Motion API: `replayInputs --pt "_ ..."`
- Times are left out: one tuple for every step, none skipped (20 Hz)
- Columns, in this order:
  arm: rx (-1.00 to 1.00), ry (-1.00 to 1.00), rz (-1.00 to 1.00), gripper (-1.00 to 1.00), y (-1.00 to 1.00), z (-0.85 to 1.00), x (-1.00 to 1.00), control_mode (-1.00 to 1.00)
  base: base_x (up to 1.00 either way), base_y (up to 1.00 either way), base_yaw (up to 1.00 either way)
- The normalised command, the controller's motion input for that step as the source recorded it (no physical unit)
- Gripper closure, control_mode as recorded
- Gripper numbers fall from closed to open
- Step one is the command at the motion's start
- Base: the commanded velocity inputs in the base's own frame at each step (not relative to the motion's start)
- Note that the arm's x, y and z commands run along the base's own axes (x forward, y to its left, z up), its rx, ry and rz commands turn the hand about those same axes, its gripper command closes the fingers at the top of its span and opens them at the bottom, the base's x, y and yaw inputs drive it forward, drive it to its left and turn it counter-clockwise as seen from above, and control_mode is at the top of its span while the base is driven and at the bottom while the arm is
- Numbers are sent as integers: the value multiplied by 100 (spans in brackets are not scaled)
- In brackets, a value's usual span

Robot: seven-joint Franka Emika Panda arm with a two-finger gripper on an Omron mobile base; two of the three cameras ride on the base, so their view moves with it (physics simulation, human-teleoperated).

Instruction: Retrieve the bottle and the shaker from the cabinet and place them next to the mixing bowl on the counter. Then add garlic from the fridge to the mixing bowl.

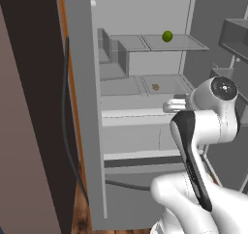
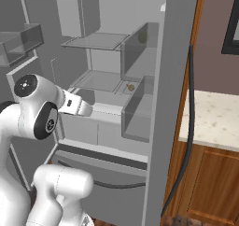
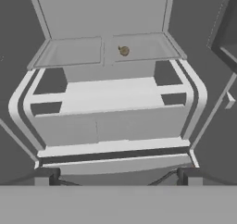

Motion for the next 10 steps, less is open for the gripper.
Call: replayInputs --pt "-6 -13 2 -100 0 0 13 -100 0 0 0" --pt "-1 -16 0 -100 0 0 11 -100 0 0 0" --pt "0 -17 0 -100 -4 0 12 -100 0 0 0" --pt "0 -17 0 -100 -5 0 13 -100 0 0 0" --pt "0 -20 0 -100 -7 0 17 -100 0 0 0" --pt "0 -17 0 -100 -5 0 24 -100 0 0 0" --pt "0 -13 0 -100 -5 0 27 -100 0 0 0" --pt "0 -11 0 -100 -5 0 30 -100 0 0 0" --pt "0 -12 0 -100 -9 0 27 -100 0 0 0" --pt "0 -11 0 -100 -9 1 28 -100 0 0 0"
